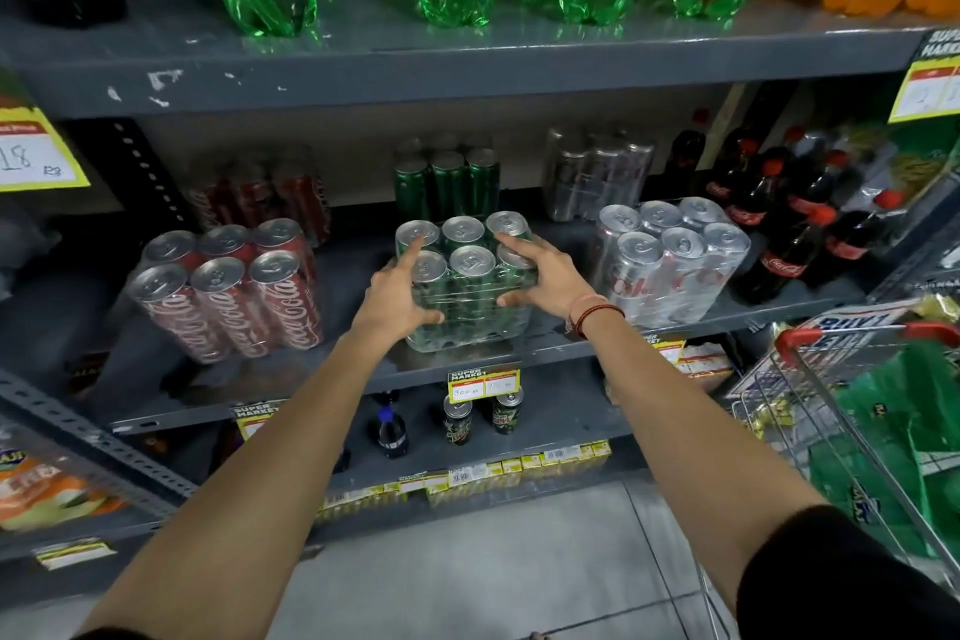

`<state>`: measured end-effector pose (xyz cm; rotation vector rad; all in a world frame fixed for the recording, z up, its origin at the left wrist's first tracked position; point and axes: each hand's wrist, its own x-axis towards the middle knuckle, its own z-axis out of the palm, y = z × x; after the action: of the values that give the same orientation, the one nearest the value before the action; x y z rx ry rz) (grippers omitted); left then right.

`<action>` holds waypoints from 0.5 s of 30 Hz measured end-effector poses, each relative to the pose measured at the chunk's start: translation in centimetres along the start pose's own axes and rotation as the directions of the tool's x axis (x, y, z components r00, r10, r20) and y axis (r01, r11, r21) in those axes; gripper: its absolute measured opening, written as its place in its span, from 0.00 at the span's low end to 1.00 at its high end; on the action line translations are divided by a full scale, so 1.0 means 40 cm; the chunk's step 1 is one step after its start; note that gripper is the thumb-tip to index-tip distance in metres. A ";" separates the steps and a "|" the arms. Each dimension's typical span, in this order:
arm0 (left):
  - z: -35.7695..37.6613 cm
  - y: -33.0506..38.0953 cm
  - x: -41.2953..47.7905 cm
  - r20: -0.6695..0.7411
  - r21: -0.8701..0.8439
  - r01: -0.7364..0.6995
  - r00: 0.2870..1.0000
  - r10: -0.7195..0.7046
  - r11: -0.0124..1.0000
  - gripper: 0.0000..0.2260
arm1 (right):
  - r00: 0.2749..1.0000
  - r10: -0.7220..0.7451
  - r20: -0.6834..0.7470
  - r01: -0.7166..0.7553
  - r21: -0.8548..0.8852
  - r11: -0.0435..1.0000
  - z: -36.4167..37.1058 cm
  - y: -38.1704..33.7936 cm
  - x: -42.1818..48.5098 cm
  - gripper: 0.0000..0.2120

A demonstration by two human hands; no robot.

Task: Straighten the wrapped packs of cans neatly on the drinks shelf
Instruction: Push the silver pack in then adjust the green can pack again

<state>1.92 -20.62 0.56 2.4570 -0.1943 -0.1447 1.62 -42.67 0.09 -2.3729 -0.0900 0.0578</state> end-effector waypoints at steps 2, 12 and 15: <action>0.006 0.003 -0.015 -0.001 -0.003 -0.001 1.000 0.001 1.000 0.49 | 1.000 0.000 0.007 0.000 -0.004 1.000 -0.002 0.000 -0.015 0.45; 0.008 0.008 -0.049 0.023 0.012 0.011 1.000 -0.012 1.000 0.49 | 1.000 -0.007 0.008 0.007 -0.020 1.000 -0.009 -0.008 -0.063 0.45; 0.006 0.009 -0.052 0.024 0.007 0.018 1.000 -0.019 1.000 0.49 | 1.000 0.003 0.020 -0.003 -0.044 0.999 -0.011 -0.011 -0.062 0.45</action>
<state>-0.20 -20.68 0.73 2.4653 -0.1827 -0.1819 -0.83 -42.85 0.75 -2.4168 -0.0982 0.0816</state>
